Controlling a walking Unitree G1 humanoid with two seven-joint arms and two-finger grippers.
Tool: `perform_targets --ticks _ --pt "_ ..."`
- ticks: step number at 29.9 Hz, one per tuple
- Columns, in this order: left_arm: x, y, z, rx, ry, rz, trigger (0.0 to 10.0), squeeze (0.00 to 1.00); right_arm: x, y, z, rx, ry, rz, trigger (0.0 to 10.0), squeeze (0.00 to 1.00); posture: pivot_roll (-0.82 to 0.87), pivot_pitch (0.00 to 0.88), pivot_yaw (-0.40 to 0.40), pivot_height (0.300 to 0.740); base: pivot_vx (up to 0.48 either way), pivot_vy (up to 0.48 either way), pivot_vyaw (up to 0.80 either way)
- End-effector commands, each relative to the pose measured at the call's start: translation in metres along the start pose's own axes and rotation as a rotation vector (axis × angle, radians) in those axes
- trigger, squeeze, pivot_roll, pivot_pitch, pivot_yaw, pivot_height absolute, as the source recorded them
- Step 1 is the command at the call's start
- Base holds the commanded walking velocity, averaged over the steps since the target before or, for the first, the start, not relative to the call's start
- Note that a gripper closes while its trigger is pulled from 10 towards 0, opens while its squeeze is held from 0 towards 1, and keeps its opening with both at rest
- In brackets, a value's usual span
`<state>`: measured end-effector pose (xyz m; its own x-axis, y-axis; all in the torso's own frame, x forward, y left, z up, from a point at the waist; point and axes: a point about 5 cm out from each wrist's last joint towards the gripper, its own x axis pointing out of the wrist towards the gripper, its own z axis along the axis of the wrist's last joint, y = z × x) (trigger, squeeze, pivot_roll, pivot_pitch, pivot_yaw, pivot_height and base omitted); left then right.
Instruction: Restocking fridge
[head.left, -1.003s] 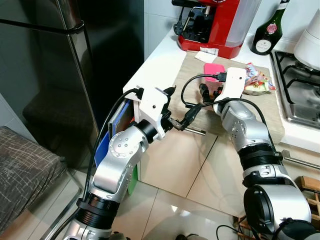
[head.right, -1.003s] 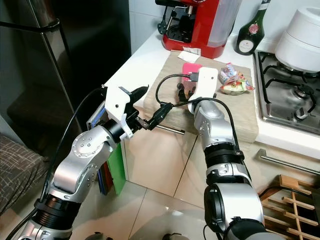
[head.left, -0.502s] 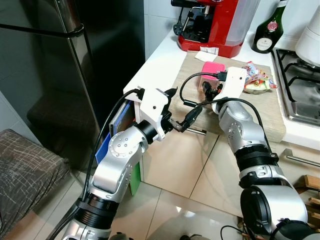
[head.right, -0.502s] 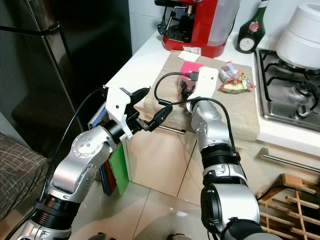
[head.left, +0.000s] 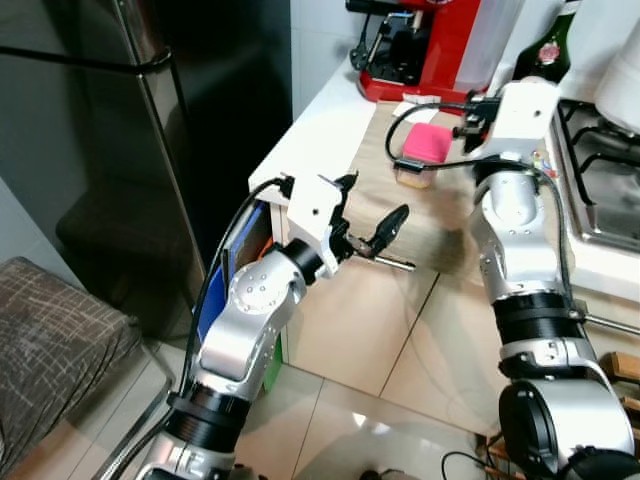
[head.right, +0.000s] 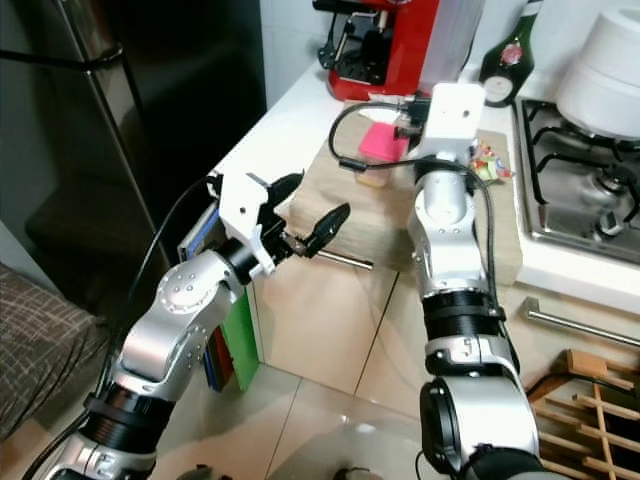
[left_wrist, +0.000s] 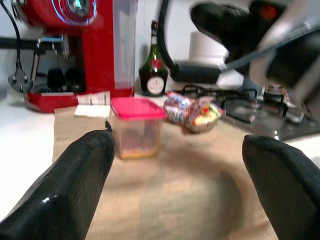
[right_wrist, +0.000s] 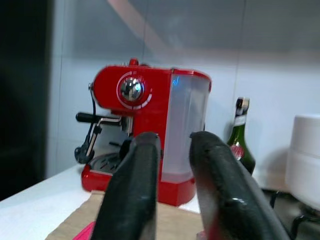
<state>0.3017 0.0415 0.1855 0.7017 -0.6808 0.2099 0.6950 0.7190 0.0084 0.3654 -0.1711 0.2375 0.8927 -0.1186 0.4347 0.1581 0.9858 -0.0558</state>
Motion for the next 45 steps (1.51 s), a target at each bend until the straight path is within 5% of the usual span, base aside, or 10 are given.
perform_targets --ticks 1,7,9,12,13,20,26,32,45 --pt "0.004 0.007 0.006 0.006 -0.016 0.011 10.0 0.00 -0.002 -0.001 0.012 -0.019 -0.079 -0.003 0.0 0.00 0.01 0.000 0.023 0.740 0.000 0.000 0.00" --pt "0.005 0.014 0.003 -0.002 -0.020 0.039 10.0 0.00 -0.017 0.002 0.003 -0.026 -0.050 0.016 0.0 0.00 0.00 0.000 0.010 0.740 0.000 0.000 0.00" --pt "0.003 0.013 0.003 0.000 -0.026 0.047 10.0 0.00 -0.022 0.013 -0.010 0.057 0.044 0.055 10.0 0.00 0.00 0.000 -0.004 0.740 0.000 0.000 0.00" --pt "0.003 0.016 -0.001 -0.001 -0.020 0.068 10.0 0.00 -0.020 0.025 -0.016 0.112 0.101 0.075 10.0 0.00 0.01 0.000 -0.020 0.740 0.000 0.000 0.00" --pt "0.002 0.019 -0.001 0.001 -0.018 0.081 10.0 0.00 -0.019 0.026 -0.016 0.128 0.111 0.065 10.0 1.00 0.00 0.000 -0.020 0.740 0.000 0.000 0.00" --pt "0.002 0.027 0.006 -0.008 -0.063 0.128 10.0 0.00 -0.028 0.014 -0.013 0.063 0.081 0.042 10.0 1.00 -0.02 0.000 0.002 0.740 0.000 0.000 0.00" --pt "0.003 0.047 -0.002 -0.128 -0.056 0.306 10.0 0.00 -0.048 -0.004 -0.021 -0.013 0.099 -0.024 10.0 1.00 -0.09 0.000 0.058 0.740 0.000 0.000 0.00" --pt "0.001 0.063 -0.005 -0.121 -0.033 0.369 10.0 0.00 -0.076 -0.035 -0.042 -0.092 0.218 -0.091 10.0 1.00 -0.10 0.000 0.064 0.740 0.000 0.000 -0.11" --pt "0.005 0.064 -0.003 -0.043 -0.011 0.370 10.0 0.00 -0.072 -0.025 -0.040 -0.103 0.227 -0.068 10.0 1.00 -0.09 0.000 0.079 0.740 0.000 0.185 -0.40"
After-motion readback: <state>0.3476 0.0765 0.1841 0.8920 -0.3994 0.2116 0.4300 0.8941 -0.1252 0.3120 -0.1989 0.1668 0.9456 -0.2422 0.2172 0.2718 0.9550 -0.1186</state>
